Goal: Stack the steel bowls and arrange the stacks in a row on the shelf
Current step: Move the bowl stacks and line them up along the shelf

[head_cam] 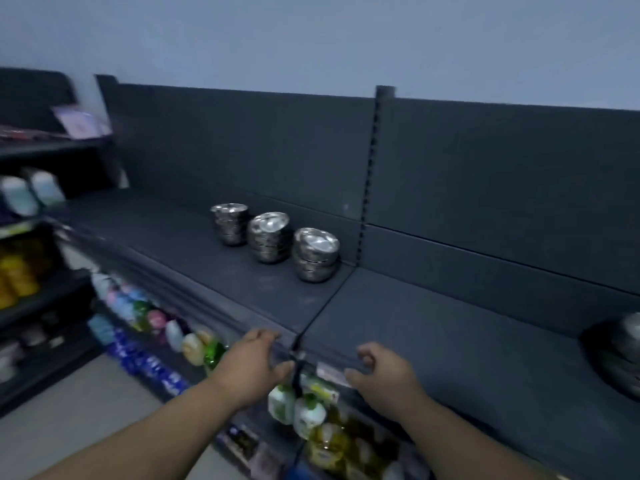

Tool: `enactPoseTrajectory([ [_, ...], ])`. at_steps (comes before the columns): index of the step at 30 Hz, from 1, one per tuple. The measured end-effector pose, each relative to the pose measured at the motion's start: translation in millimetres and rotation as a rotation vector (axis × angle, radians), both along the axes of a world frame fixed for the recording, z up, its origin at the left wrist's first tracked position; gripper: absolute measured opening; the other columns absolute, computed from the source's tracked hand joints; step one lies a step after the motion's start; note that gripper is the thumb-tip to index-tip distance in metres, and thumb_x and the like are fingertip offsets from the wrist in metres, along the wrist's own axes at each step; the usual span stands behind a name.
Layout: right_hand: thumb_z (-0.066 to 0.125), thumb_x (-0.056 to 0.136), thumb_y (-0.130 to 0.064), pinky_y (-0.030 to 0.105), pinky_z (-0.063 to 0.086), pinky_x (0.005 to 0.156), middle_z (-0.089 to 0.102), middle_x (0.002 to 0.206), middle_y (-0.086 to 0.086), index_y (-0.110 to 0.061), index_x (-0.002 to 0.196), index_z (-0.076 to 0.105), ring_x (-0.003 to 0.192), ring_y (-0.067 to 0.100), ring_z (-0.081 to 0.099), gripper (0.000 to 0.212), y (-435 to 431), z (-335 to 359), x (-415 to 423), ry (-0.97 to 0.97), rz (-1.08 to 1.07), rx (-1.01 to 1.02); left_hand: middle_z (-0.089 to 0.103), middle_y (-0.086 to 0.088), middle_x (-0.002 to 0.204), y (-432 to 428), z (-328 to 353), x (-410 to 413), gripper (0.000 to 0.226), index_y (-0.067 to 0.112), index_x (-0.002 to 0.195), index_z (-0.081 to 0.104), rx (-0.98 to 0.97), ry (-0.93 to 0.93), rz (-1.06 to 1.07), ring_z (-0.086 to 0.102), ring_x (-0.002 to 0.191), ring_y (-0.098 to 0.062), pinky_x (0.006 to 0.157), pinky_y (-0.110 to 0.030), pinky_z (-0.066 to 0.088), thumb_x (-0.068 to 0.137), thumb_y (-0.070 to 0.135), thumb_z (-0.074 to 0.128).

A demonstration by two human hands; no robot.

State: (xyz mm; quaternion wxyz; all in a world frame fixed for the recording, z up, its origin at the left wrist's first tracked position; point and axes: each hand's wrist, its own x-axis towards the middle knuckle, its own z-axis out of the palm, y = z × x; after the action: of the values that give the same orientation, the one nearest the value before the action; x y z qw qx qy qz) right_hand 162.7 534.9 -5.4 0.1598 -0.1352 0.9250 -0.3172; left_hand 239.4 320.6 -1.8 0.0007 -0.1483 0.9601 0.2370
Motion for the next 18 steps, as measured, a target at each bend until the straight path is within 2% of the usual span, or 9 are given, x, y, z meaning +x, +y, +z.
enactPoseTrajectory([
  [2, 0.06, 0.088, -0.047, 0.024, 0.044, 0.089, 0.057, 0.118, -0.005, -0.025, 0.133, 0.05, 0.113, 0.014, 0.056, 0.051, -49.9, 0.0, 12.4, 0.02, 0.076, 0.022, 0.04, -0.001, 0.145, -47.4, 2.5, 28.8, 0.067, 0.023, 0.144, 0.037, -0.042, -0.008, 0.063, 0.045, 0.129, -0.018, 0.106, -0.025, 0.036, 0.087, 0.053, 0.057],
  [5, 0.06, 0.087, -0.048, 0.026, 0.045, 0.098, 0.053, 0.138, -0.004, -0.027, 0.138, 0.046, 0.125, 0.015, 0.052, 0.057, -112.5, 2.2, 26.3, 0.032, 0.172, 0.002, 0.043, -0.002, 0.142, -102.8, 5.6, 62.1, 0.07, 0.023, 0.143, 0.04, -0.055, -0.004, 0.163, 0.051, 0.122, -0.019, 0.102, -0.027, 0.04, 0.083, 0.056, 0.057],
  [9, 0.062, 0.087, -0.047, 0.026, 0.045, 0.1, 0.05, 0.142, -0.004, -0.025, 0.142, 0.044, 0.125, 0.015, 0.052, 0.062, -180.0, 8.0, 29.2, 0.062, 0.267, -0.021, 0.038, 0.001, 0.145, -159.2, 4.2, 81.0, 0.065, 0.025, 0.145, 0.035, -0.051, 0.012, 0.263, 0.046, 0.127, -0.017, 0.101, -0.026, 0.04, 0.089, 0.049, 0.056],
  [12, 0.063, 0.087, -0.046, 0.03, 0.047, 0.099, 0.05, 0.141, -0.002, -0.024, 0.142, 0.045, 0.119, 0.016, 0.056, 0.062, -223.8, 9.5, 17.6, 0.074, 0.305, -0.045, 0.037, 0.0, 0.146, -195.3, -0.9, 77.7, 0.066, 0.025, 0.145, 0.035, -0.033, 0.025, 0.33, 0.047, 0.127, -0.019, 0.102, -0.028, 0.04, 0.088, 0.049, 0.058],
  [18, 0.064, 0.086, -0.046, 0.031, 0.042, 0.105, 0.047, 0.141, -0.001, -0.024, 0.14, 0.045, 0.129, 0.017, 0.047, 0.061, -300.6, 5.2, -42.5, 0.105, 0.342, -0.085, 0.04, -0.002, 0.145, -265.8, -4.2, 23.4, 0.067, 0.022, 0.145, 0.036, -0.055, 0.055, 0.346, 0.043, 0.131, -0.019, 0.106, -0.027, 0.036, 0.088, 0.049, 0.058],
])
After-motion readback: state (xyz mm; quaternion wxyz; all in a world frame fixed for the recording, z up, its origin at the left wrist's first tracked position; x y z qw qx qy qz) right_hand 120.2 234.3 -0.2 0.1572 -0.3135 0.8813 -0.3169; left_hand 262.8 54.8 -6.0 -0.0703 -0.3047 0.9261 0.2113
